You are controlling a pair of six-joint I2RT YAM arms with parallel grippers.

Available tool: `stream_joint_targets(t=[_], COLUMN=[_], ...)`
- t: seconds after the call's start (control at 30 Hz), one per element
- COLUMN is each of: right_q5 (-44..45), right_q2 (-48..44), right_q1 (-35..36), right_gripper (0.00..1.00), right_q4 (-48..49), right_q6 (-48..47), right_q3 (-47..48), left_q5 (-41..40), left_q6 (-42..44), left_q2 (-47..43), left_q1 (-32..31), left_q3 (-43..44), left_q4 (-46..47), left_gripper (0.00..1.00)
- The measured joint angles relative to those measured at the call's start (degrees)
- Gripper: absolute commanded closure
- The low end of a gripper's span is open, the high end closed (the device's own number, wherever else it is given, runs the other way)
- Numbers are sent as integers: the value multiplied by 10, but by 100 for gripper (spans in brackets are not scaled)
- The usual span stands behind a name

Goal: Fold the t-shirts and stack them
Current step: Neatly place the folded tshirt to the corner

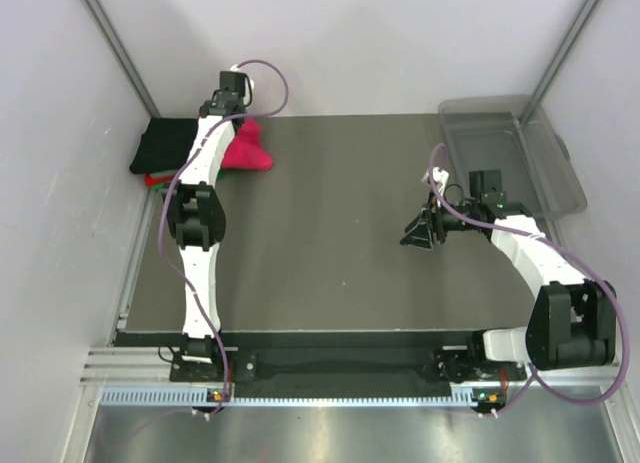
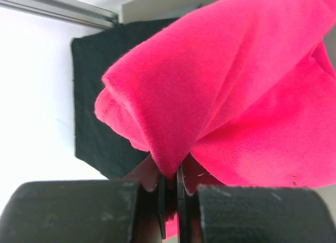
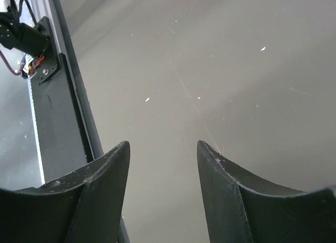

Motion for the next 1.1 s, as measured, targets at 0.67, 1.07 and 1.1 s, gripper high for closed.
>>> stream_joint_targets(t=[0.67,1.07,1.1], right_q5=[-11,-14,-15], right_q2=[5,5,5], right_q1=[-5,-5,-6], right_gripper=[46,46,46], right_q4=[4,7,8], right_q6=[1,4,4], right_q3=[0,0,0], left_q5=[-25,-31,-34], left_q6=[69,68,71], left_q2=[-11,-72,-75], left_q1=[0,1,2], left_q3=[1,-3,-5], left_q4=[51,60,64], left_gripper=[100,100,100])
